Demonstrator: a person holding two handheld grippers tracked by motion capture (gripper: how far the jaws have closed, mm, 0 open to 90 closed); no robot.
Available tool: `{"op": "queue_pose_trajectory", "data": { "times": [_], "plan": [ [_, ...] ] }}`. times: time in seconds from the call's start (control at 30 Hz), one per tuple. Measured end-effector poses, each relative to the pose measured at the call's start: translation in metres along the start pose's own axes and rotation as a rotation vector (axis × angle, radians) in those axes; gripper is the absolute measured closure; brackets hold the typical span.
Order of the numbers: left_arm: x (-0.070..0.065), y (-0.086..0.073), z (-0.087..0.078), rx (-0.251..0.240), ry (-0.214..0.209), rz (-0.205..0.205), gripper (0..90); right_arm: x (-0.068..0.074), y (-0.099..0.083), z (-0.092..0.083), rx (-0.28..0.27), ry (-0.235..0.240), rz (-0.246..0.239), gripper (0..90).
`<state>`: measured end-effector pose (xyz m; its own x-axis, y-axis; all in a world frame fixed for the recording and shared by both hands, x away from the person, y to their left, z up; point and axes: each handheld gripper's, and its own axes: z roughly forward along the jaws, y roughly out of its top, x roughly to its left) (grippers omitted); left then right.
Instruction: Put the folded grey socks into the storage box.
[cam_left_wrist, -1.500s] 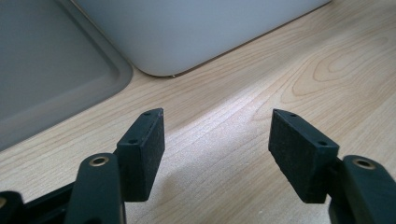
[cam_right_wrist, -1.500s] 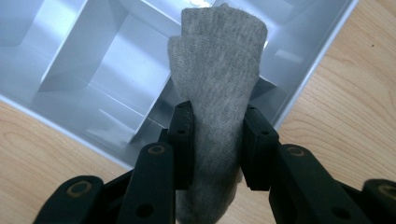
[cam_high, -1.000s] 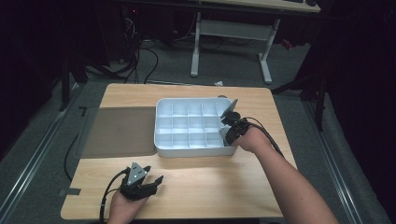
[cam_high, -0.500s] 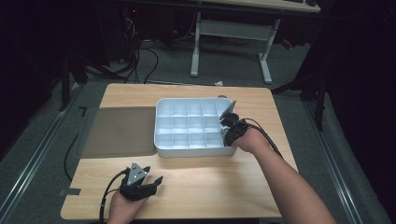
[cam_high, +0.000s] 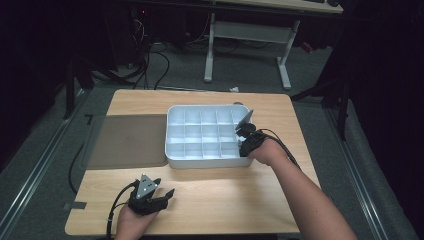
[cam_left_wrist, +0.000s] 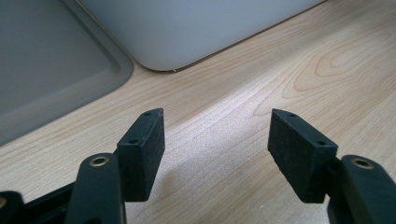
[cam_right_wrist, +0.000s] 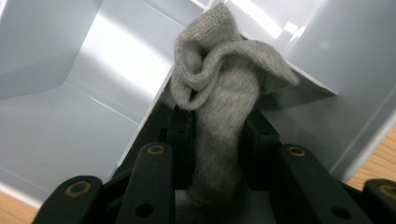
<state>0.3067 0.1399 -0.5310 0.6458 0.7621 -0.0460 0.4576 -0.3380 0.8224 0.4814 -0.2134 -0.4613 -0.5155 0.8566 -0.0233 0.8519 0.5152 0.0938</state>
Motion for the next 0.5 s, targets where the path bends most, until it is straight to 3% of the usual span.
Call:
{"op": "queue_pose_trajectory", "data": {
  "times": [0.07, 0.2, 0.3, 0.5],
  "plan": [
    [-0.0001, 0.0000, 0.0003, 0.000, 0.000, 0.000, 36.9, 0.0011, 0.0001, 0.0000, 0.004, 0.001, 0.013, 69.2],
    [-0.0001, 0.0001, -0.0001, 0.000, -0.001, 0.000, 36.9, 0.0020, 0.0004, 0.0007, 0.000, -0.007, -0.020, 64.9],
    [-0.0001, 0.0001, 0.0004, 0.002, -0.001, 0.002, 36.9, 0.0053, 0.0013, -0.0004, 0.018, -0.004, -0.004, 60.8],
    [0.0015, 0.0002, -0.0006, -0.003, 0.001, -0.004, 36.9, 0.0049, 0.0019, -0.0056, 0.015, -0.007, -0.010, 59.9]
  ]
}}
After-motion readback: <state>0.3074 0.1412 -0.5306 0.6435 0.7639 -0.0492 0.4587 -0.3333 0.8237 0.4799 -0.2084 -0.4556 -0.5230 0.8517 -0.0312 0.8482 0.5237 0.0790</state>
